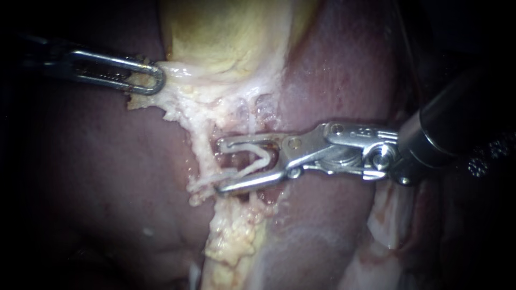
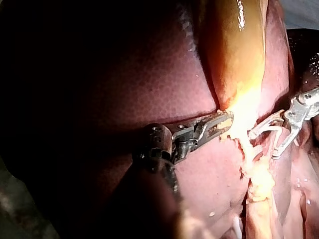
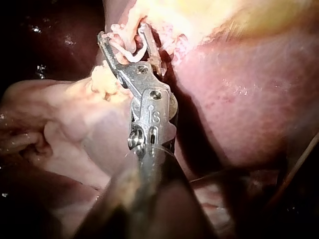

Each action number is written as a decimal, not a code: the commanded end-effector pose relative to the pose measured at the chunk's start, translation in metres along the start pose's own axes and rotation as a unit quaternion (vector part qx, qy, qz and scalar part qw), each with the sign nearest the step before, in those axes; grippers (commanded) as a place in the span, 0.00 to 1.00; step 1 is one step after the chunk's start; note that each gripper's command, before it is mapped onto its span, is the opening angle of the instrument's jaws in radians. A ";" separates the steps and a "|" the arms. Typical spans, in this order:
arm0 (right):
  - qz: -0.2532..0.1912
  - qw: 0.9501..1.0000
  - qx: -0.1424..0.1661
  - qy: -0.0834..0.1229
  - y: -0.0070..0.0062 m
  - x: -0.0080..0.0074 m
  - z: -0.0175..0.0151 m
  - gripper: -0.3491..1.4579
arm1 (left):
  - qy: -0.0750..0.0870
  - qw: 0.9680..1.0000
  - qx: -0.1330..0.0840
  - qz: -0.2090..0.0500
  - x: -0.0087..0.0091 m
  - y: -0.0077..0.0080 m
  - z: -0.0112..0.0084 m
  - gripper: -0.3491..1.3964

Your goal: Clipping third clip left tube

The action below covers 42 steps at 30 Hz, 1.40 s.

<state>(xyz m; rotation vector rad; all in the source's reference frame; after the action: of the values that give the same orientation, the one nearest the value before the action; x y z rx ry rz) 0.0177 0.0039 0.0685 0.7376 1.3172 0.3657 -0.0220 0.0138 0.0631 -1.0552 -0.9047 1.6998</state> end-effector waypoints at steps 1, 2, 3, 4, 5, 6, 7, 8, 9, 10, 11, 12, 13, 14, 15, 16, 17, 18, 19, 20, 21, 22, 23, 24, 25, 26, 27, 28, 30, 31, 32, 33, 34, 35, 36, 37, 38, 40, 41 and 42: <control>0.003 1.000 0.000 0.003 0.0002 0.0000 0.0000 0.47 | 0.000 1.000 0.000 0.000 0.0000 0.0000 0.0000 0.00; 0.003 1.000 0.000 0.004 0.0004 -0.0001 0.0001 0.47 | 0.000 1.000 0.000 0.000 0.0000 0.0000 0.0000 0.00; 0.008 1.000 0.001 0.009 0.0006 -0.0001 0.0002 0.47 | 0.000 1.000 0.000 0.000 0.0000 0.0000 0.0000 0.00; 0.008 1.000 0.001 0.012 0.0007 -0.0001 0.0003 0.47 | 0.000 1.000 0.000 0.000 0.0000 0.0000 0.0000 0.00; 0.008 1.000 0.001 0.015 0.0009 -0.0001 0.0004 0.47 | 0.000 1.000 0.000 0.000 0.0000 0.0000 0.0000 0.00; 0.008 1.000 0.000 0.019 0.0010 -0.0001 0.0006 0.47 | 0.000 1.000 0.001 0.000 0.0000 0.0000 0.0000 0.00; 0.011 1.000 0.002 0.024 0.0012 -0.0001 0.0007 0.47 | 0.000 1.000 0.001 0.000 0.0000 0.0000 0.0001 0.00; 0.014 1.000 0.005 0.026 0.0013 -0.0001 0.0009 0.47 | 0.000 1.000 0.001 0.000 0.0000 0.0000 0.0001 0.00; 0.016 0.999 0.007 0.029 0.0014 -0.0001 0.0011 0.47 | 0.000 1.000 0.001 0.000 0.0000 0.0000 0.0001 0.00; 0.016 0.999 0.009 0.032 0.0015 -0.0001 0.0015 0.47 | 0.000 1.000 0.001 0.000 0.0000 0.0000 0.0001 0.00; 0.018 0.999 0.011 0.031 0.0015 -0.0002 0.0017 0.47 | 0.000 1.000 0.001 0.000 0.0000 0.0000 0.0001 0.00; 0.021 0.999 0.012 0.033 0.0016 -0.0003 0.0020 0.47 | 0.000 1.000 0.001 0.000 0.0000 0.0000 0.0001 0.00; 0.020 0.999 0.013 0.034 0.0017 -0.0004 0.0023 0.47 | 0.000 1.000 0.001 0.000 0.0000 0.0000 0.0001 0.00; 0.019 0.999 0.014 0.033 0.0017 -0.0006 0.0028 0.47 | 0.000 1.000 0.001 0.000 0.0000 0.0000 0.0001 0.00; 0.021 0.999 0.015 0.033 0.0018 -0.0008 0.0031 0.47 | 0.001 1.000 0.001 0.000 0.0000 0.0000 0.0002 0.00; 0.020 0.999 0.016 0.032 0.0019 -0.0011 0.0036 0.47 | 0.001 1.000 0.001 0.000 0.0000 0.0000 0.0002 0.00; 0.019 0.999 0.017 0.032 0.0020 -0.0012 0.0040 0.47 | 0.001 1.000 0.001 0.000 0.0000 0.0000 0.0002 0.00; 0.018 0.999 0.019 0.033 0.0020 -0.0014 0.0044 0.47 | 0.001 1.000 0.001 0.000 0.0000 0.0000 0.0002 0.00; 0.017 0.999 0.022 0.035 0.0021 -0.0015 0.0048 0.47 | 0.001 1.000 0.001 0.000 0.0000 0.0000 0.0002 0.00; 0.020 0.999 0.022 0.038 0.0021 -0.0016 0.0051 0.47 | 0.001 1.000 0.001 0.000 0.0000 0.0000 0.0002 0.00; 0.019 0.999 0.024 0.042 0.0022 -0.0016 0.0054 0.47 | 0.001 1.000 0.001 0.000 0.0000 0.0000 0.0003 0.00; 0.018 0.998 0.027 0.049 0.0023 -0.0016 0.0057 0.47 | 0.001 1.000 0.001 0.000 0.0000 0.0000 0.0003 0.00; 0.020 0.998 0.030 0.054 0.0024 -0.0015 0.0059 0.47 | 0.001 1.000 0.001 0.000 0.0000 0.0000 0.0003 0.00; 0.022 0.997 0.033 0.060 0.0025 -0.0014 0.0061 0.47 | 0.001 1.000 0.001 0.000 0.0000 0.0000 0.0003 0.00; 0.022 0.997 0.038 0.064 0.0027 -0.0013 0.0064 0.47 | 0.001 1.000 0.001 0.000 0.0000 0.0000 0.0004 0.00; 0.021 0.997 0.040 0.066 0.0027 -0.0012 0.0066 0.47 | 0.001 1.000 0.001 0.000 0.0000 0.0000 0.0004 0.00; 0.020 0.996 0.043 0.070 0.0028 -0.0011 0.0068 0.47 | 0.001 1.000 0.001 0.000 0.0000 0.0000 0.0004 0.00; 0.020 0.996 0.047 0.073 0.0028 -0.0010 0.0071 0.47 | 0.001 1.000 0.001 0.000 0.0000 0.0000 0.0005 0.00; 0.020 0.996 0.047 0.074 0.0029 -0.0009 0.0075 0.47 | 0.001 1.000 0.001 0.000 0.0000 0.0000 0.0005 0.00; 0.020 0.996 0.047 0.074 0.0029 -0.0008 0.0076 0.47 | 0.001 1.000 0.002 0.000 0.0000 0.0000 0.0005 0.00; 0.020 0.996 0.045 0.075 0.0029 -0.0007 0.0077 0.47 | 0.001 1.000 0.002 0.000 0.0000 0.0000 0.0005 0.00; 0.020 0.996 0.045 0.075 0.0029 -0.0006 0.0078 0.47 | 0.001 1.000 0.002 0.000 0.0000 0.0000 0.0005 0.00; 0.021 0.996 0.045 0.075 0.0029 -0.0005 0.0078 0.47 | 0.001 1.000 0.002 0.000 0.0000 0.0000 0.0005 0.00; 0.021 0.996 0.045 0.075 0.0029 -0.0004 0.0077 0.47 | 0.001 1.000 0.002 0.000 0.0000 0.0000 0.0005 0.00; 0.022 0.996 0.045 0.075 0.0028 -0.0002 0.0076 0.47 | 0.001 1.000 0.002 0.000 0.0000 0.0000 0.0005 0.00; 0.022 0.996 0.046 0.076 0.0028 0.0000 0.0075 0.47 | 0.001 1.000 0.002 0.000 0.0000 0.0000 0.0005 0.00; 0.023 0.996 0.046 0.076 0.0027 0.0003 0.0073 0.47 | 0.001 1.000 0.001 0.000 0.0000 0.0000 0.0005 0.00; 0.025 0.996 0.047 0.077 0.0024 0.0009 0.0070 0.47 | 0.001 1.000 0.001 0.000 0.0000 0.0000 0.0005 0.00; 0.026 0.996 0.049 0.077 0.0020 0.0012 0.0067 0.46 | 0.001 1.000 0.001 0.000 0.0000 0.0000 0.0005 0.00; 0.026 0.995 0.050 0.077 0.0017 0.0015 0.0065 0.46 | 0.001 1.000 0.001 0.000 0.0000 0.0000 0.0005 0.00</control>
<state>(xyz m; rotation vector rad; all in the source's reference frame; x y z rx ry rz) 0.0244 0.0042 0.0686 0.8446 1.4721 0.4096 -0.0224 0.0138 0.0633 -1.0549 -0.9008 1.6988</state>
